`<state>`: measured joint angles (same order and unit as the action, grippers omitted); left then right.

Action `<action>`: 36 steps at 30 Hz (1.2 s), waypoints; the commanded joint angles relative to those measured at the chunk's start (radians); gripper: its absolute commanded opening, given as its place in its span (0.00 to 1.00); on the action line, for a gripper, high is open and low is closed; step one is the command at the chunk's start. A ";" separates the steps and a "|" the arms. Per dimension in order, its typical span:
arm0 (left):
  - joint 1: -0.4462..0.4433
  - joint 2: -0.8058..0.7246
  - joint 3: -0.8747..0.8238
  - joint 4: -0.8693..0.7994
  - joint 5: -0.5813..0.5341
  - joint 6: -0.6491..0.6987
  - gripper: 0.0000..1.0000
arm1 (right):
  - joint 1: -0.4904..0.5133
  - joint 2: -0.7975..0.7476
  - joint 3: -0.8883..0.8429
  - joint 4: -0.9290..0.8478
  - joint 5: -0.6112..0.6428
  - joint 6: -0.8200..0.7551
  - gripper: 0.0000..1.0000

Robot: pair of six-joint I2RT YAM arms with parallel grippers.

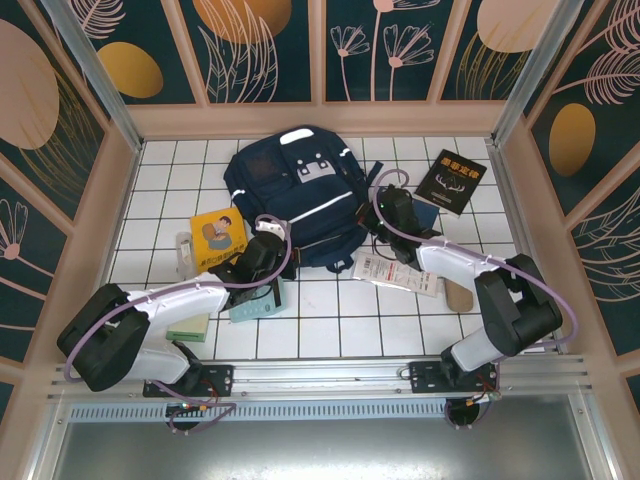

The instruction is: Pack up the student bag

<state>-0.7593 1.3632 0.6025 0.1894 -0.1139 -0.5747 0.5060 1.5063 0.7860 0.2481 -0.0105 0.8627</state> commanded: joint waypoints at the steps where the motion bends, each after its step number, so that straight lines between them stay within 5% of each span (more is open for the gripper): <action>1: -0.001 -0.010 0.028 0.004 0.015 0.036 0.00 | 0.002 -0.010 -0.001 0.017 -0.058 -0.001 0.19; 5: -0.001 0.002 0.028 0.023 0.032 0.028 0.00 | 0.001 0.016 -0.038 0.037 -0.047 0.052 0.43; 19: -0.001 0.020 0.028 0.046 0.070 0.020 0.00 | -0.009 0.219 0.045 0.100 -0.147 0.107 0.45; 27: -0.001 0.035 0.030 0.051 0.092 0.024 0.00 | 0.023 0.226 0.134 0.011 -0.045 0.028 0.49; 34: -0.001 0.036 0.025 0.053 0.088 0.024 0.00 | 0.025 0.269 0.181 -0.019 -0.010 -0.018 0.41; 36: -0.001 0.033 0.026 0.049 0.083 0.023 0.00 | 0.015 0.293 0.183 -0.010 -0.039 -0.012 0.22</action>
<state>-0.7582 1.3964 0.6056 0.2028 -0.0612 -0.5644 0.5240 1.7599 0.9348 0.2153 -0.0277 0.8738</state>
